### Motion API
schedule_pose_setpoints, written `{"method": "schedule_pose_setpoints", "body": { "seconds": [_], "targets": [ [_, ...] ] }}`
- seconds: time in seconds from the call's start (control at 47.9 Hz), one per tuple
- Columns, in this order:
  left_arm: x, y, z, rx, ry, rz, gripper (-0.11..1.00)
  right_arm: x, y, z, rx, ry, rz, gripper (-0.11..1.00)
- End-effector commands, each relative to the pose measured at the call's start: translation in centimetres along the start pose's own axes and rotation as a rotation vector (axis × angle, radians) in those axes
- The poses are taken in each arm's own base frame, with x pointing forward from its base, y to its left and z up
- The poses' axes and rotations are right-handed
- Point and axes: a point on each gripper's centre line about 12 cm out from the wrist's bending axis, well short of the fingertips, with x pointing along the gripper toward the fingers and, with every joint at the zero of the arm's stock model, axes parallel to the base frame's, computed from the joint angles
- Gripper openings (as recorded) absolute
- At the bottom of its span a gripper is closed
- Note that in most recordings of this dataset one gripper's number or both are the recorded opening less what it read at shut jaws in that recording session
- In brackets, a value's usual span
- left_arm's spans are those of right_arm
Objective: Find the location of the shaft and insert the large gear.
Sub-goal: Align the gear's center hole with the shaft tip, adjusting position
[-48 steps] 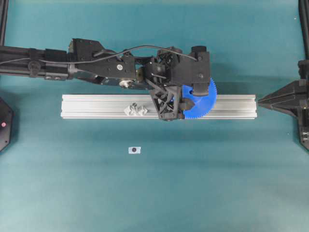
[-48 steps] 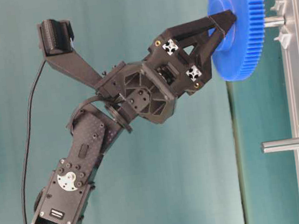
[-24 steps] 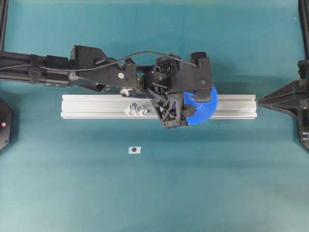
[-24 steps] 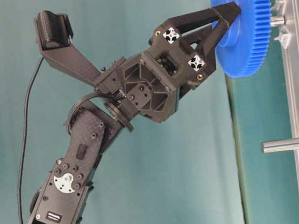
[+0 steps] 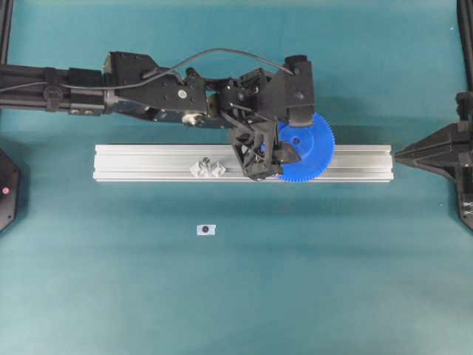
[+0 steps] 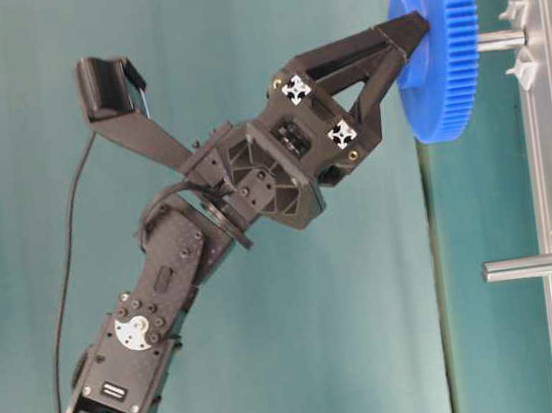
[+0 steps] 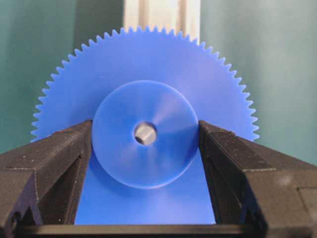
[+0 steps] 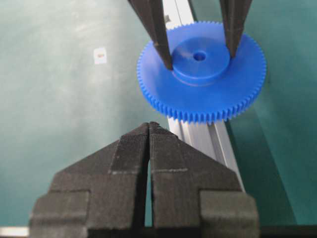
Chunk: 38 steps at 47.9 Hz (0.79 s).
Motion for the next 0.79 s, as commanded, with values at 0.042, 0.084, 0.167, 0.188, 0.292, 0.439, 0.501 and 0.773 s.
{"method": "schedule_pose_setpoints", "body": {
  "seconds": [0.042,0.084,0.167,0.188,0.292,0.439,0.501,0.773],
  "targets": [
    [-0.7,0.5,0.6,-0.002,-0.019,0.009,0.72,0.0,0.0,0.4,0.008,-0.011,0.0,0.01],
    [-0.6,0.6,0.5,-0.003,-0.016,0.01,0.72,0.0,0.1,0.4,0.01,-0.011,0.0,0.01],
    [-0.6,0.6,0.0,-0.005,-0.004,0.01,0.72,0.1,0.0,0.4,0.008,-0.009,0.0,0.01],
    [-0.6,0.7,-0.1,-0.005,-0.001,0.011,0.72,0.0,0.0,0.4,0.01,-0.011,0.0,0.01],
    [-0.7,0.7,-0.4,-0.009,0.01,0.011,0.72,0.0,0.1,0.5,0.011,-0.012,0.001,0.01],
    [-1.4,0.7,-0.5,-0.006,0.032,0.009,0.72,0.0,0.1,0.5,0.01,-0.014,0.0,0.01],
    [-1.8,0.7,-0.6,-0.005,0.048,0.008,0.72,0.1,0.1,0.4,0.009,-0.011,0.001,0.01],
    [-2.1,-0.6,-0.5,0.013,0.079,-0.012,0.72,0.1,0.0,0.3,0.011,-0.017,0.001,0.01]
  ]
}}
